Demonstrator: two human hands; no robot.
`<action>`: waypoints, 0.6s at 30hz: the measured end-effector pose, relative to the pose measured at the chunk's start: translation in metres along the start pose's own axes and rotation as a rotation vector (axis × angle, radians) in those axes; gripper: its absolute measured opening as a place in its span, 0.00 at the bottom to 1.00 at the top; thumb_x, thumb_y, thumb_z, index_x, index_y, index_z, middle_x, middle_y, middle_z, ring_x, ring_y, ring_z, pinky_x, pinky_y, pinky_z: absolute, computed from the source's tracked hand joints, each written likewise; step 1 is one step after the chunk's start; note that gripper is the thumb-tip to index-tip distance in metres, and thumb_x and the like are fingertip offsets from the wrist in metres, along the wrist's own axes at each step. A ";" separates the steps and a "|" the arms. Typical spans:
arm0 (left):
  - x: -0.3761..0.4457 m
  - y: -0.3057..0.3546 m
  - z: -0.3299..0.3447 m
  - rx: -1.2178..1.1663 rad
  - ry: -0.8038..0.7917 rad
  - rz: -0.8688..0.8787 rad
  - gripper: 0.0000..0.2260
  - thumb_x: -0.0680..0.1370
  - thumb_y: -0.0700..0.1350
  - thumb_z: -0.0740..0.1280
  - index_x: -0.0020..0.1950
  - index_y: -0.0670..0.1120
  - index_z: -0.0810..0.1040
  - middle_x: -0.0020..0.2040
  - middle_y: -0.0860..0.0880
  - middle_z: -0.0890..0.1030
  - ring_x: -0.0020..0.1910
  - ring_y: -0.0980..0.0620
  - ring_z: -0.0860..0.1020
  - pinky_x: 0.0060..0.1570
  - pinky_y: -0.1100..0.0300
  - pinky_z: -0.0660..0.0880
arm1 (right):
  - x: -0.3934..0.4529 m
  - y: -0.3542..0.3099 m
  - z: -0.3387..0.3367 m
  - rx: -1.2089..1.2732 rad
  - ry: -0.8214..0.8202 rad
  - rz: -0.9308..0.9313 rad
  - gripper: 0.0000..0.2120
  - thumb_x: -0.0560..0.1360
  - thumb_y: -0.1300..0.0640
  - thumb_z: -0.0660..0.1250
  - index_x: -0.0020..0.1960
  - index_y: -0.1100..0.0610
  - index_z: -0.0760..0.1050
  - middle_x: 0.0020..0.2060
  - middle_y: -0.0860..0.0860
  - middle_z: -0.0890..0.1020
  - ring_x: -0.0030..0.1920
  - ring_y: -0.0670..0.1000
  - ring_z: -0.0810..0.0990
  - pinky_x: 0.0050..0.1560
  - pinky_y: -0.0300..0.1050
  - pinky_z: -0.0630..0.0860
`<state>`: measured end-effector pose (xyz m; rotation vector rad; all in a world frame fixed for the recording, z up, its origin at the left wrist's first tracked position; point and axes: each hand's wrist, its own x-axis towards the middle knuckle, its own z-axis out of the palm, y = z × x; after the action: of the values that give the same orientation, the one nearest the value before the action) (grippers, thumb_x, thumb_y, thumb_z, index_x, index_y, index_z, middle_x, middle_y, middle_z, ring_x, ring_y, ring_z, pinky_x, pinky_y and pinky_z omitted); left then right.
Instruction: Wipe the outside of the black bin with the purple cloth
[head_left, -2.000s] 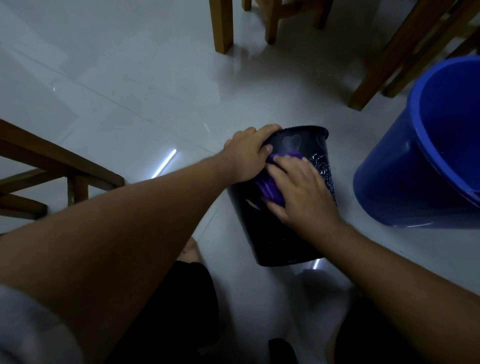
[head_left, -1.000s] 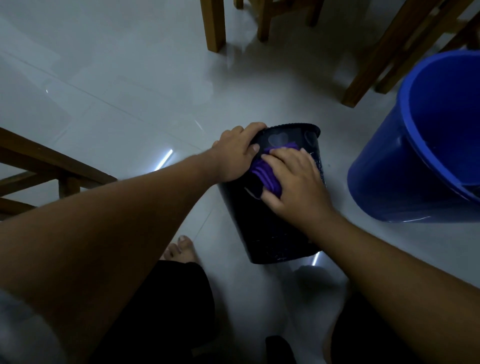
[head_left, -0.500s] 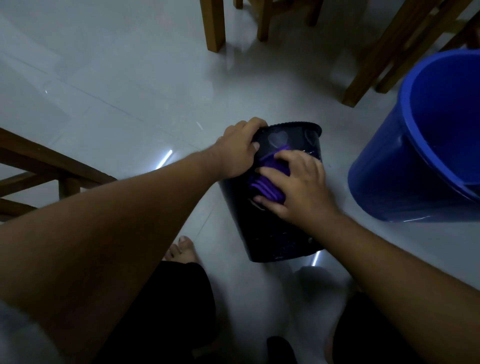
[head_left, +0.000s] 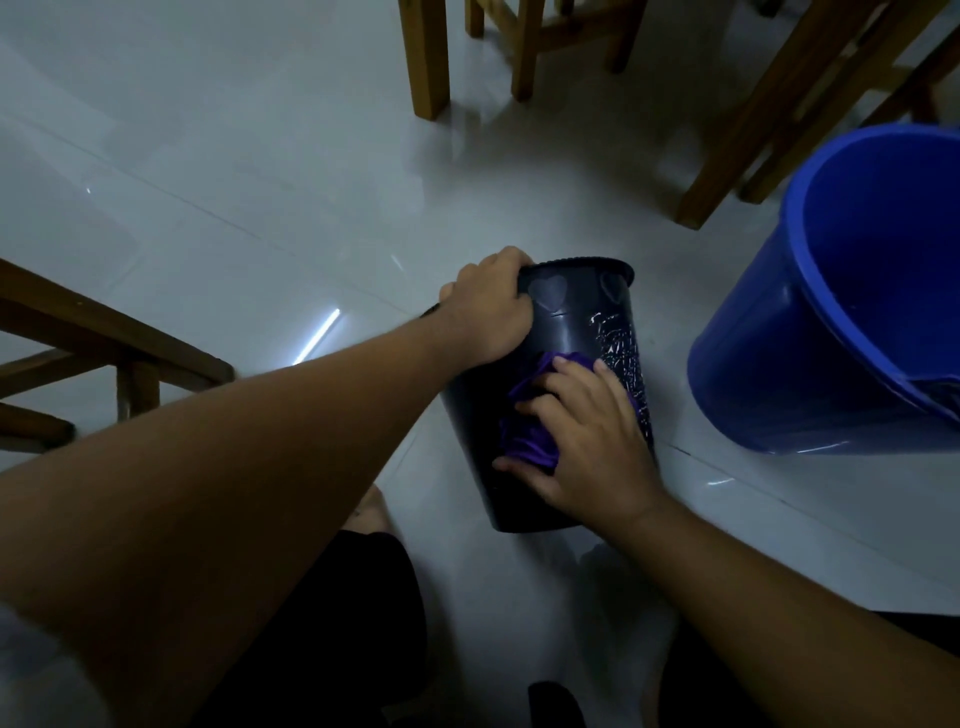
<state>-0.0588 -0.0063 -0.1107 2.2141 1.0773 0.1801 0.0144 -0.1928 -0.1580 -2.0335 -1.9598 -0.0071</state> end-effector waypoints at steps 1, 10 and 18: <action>0.000 -0.003 0.000 -0.001 0.018 -0.002 0.14 0.79 0.47 0.60 0.64 0.49 0.70 0.63 0.45 0.76 0.61 0.41 0.71 0.61 0.47 0.67 | 0.008 0.002 0.001 -0.020 0.011 -0.034 0.25 0.68 0.37 0.73 0.56 0.54 0.79 0.60 0.52 0.79 0.71 0.56 0.69 0.76 0.60 0.57; 0.000 -0.024 -0.010 -0.083 -0.066 0.004 0.11 0.73 0.53 0.58 0.54 0.54 0.69 0.55 0.44 0.78 0.55 0.40 0.73 0.58 0.42 0.71 | 0.017 0.006 -0.005 0.098 -0.052 -0.071 0.47 0.62 0.52 0.78 0.77 0.61 0.63 0.76 0.57 0.66 0.77 0.56 0.60 0.79 0.56 0.50; 0.001 -0.021 0.001 0.055 0.035 0.049 0.11 0.79 0.47 0.59 0.62 0.48 0.69 0.60 0.44 0.75 0.59 0.40 0.70 0.57 0.47 0.67 | 0.003 0.010 -0.002 -0.030 -0.075 -0.154 0.39 0.65 0.46 0.71 0.74 0.58 0.69 0.73 0.56 0.70 0.77 0.57 0.60 0.79 0.54 0.46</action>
<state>-0.0713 0.0032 -0.1242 2.2955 1.0591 0.2138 0.0245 -0.1906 -0.1576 -1.9225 -2.1702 0.0052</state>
